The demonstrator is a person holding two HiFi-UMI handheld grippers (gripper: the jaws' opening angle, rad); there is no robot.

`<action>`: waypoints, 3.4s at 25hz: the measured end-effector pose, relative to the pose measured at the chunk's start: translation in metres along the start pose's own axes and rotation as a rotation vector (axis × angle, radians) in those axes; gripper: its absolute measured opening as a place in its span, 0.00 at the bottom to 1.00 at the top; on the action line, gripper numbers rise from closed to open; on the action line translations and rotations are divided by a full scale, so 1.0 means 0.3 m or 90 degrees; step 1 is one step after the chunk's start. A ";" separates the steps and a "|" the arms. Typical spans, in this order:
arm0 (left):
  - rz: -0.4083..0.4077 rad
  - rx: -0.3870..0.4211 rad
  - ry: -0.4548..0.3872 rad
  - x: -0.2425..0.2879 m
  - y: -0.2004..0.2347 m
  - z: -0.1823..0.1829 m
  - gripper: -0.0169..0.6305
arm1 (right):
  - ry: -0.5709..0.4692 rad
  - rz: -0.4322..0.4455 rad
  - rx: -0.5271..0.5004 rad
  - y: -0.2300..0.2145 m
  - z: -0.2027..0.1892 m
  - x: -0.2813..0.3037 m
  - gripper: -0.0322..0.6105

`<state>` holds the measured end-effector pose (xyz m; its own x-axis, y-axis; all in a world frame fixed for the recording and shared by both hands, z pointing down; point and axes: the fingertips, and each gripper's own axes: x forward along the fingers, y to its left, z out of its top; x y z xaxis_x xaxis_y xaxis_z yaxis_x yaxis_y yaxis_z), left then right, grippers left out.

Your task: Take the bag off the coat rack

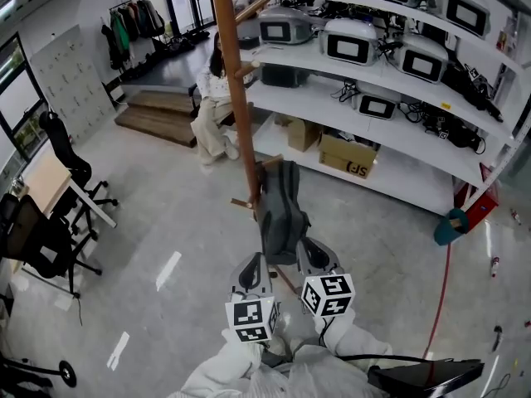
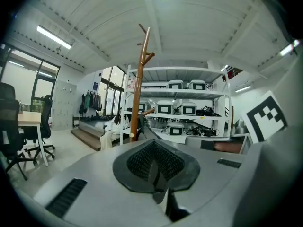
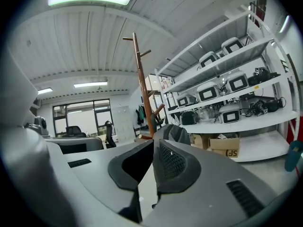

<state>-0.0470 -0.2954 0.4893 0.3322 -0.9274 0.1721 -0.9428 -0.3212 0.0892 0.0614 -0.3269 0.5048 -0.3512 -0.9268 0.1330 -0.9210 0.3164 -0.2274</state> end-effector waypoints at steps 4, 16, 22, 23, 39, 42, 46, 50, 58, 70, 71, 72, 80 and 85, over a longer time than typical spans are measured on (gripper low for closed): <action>0.011 -0.011 0.018 -0.003 0.029 -0.029 0.01 | 0.019 0.001 -0.001 -0.003 -0.029 0.033 0.23; 0.042 -0.017 0.036 0.016 0.106 -0.066 0.01 | 0.057 -0.010 -0.021 -0.008 -0.094 0.146 0.47; 0.056 -0.018 0.049 0.041 0.153 -0.074 0.01 | 0.072 -0.029 -0.043 -0.020 -0.108 0.227 0.53; 0.059 -0.018 0.051 0.044 0.163 -0.078 0.01 | 0.073 -0.032 -0.044 -0.021 -0.111 0.242 0.53; 0.091 -0.043 0.087 0.059 0.312 -0.159 0.01 | 0.072 -0.138 -0.067 -0.096 -0.140 0.396 0.55; 0.098 -0.048 0.093 0.063 0.337 -0.172 0.01 | 0.069 -0.145 -0.061 -0.115 -0.137 0.418 0.55; 0.105 -0.055 0.103 0.073 0.363 -0.190 0.01 | 0.067 -0.144 -0.064 -0.119 -0.138 0.444 0.55; 0.108 -0.059 0.109 0.077 0.383 -0.201 0.01 | 0.068 -0.153 -0.084 -0.115 -0.133 0.463 0.53; 0.108 -0.066 0.120 0.079 0.393 -0.225 0.01 | 0.071 -0.181 -0.083 -0.140 -0.141 0.441 0.29; 0.111 -0.069 0.105 0.036 0.396 -0.211 0.01 | 0.091 -0.131 -0.049 -0.094 -0.155 0.436 0.18; 0.110 -0.069 0.104 0.035 0.396 -0.209 0.01 | 0.089 -0.128 -0.052 -0.093 -0.151 0.433 0.18; 0.109 -0.068 0.102 0.036 0.395 -0.205 0.01 | 0.085 -0.124 -0.052 -0.093 -0.144 0.432 0.18; 0.085 -0.062 0.086 0.046 0.340 -0.178 0.01 | 0.059 -0.103 -0.036 -0.095 -0.073 0.397 0.17; 0.079 -0.066 0.074 0.041 0.328 -0.168 0.01 | 0.048 -0.096 -0.027 -0.088 -0.028 0.379 0.17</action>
<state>-0.1342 -0.3287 0.5498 0.2202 -0.9282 0.2999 -0.9709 -0.1789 0.1594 0.0445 -0.4389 0.5341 -0.2192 -0.9468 0.2355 -0.9699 0.1852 -0.1583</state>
